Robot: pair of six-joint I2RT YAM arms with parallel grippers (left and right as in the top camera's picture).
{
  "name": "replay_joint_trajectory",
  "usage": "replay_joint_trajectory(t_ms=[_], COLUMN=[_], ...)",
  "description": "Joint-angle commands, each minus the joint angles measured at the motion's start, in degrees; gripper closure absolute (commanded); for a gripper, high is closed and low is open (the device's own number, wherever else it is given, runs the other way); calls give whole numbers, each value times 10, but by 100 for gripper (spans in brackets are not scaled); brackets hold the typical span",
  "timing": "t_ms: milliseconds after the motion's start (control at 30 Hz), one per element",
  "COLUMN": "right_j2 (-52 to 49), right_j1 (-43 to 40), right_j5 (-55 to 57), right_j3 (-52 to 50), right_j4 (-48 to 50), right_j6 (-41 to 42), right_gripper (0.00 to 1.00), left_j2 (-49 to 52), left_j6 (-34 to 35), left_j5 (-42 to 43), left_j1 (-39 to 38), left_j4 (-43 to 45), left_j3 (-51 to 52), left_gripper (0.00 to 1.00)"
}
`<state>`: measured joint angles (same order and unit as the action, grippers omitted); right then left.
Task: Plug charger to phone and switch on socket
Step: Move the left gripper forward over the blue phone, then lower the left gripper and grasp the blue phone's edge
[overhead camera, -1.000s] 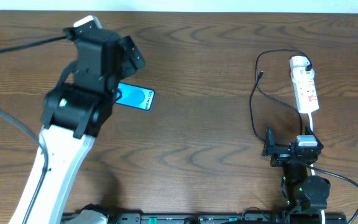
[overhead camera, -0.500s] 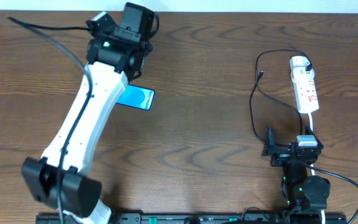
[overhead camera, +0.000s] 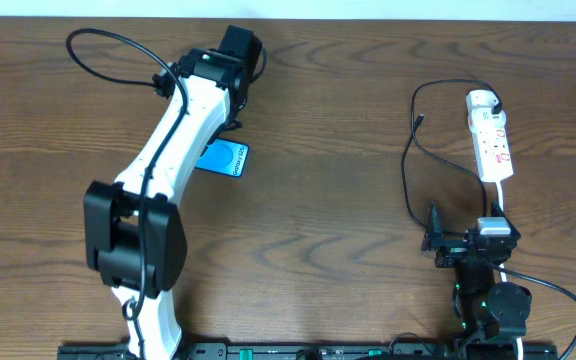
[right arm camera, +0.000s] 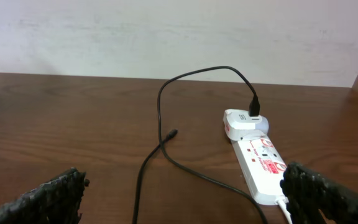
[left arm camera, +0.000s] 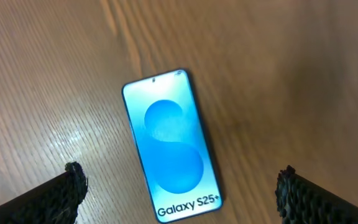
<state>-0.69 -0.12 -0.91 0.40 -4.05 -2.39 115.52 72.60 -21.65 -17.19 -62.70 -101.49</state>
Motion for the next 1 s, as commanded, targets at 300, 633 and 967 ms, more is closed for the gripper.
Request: replay_joint_trajectory(t_ms=[300, 633, 967], right_j2=[4, 4, 4], right_j1=[8, 8, 8], right_j5=[-5, -5, -5], right_j3=[-1, -1, -1], right_j4=[-2, -2, -2], right_j6=[-9, -9, -9], right_gripper=[1, 1, 1], left_j2=[50, 76, 118], left_j6=[-36, -33, -33], left_j5=[215, 227, 240], left_j1=[107, 104, 104], left_j4=[30, 39, 42], left_j3=[1, 4, 4], left_gripper=[1, 1, 1])
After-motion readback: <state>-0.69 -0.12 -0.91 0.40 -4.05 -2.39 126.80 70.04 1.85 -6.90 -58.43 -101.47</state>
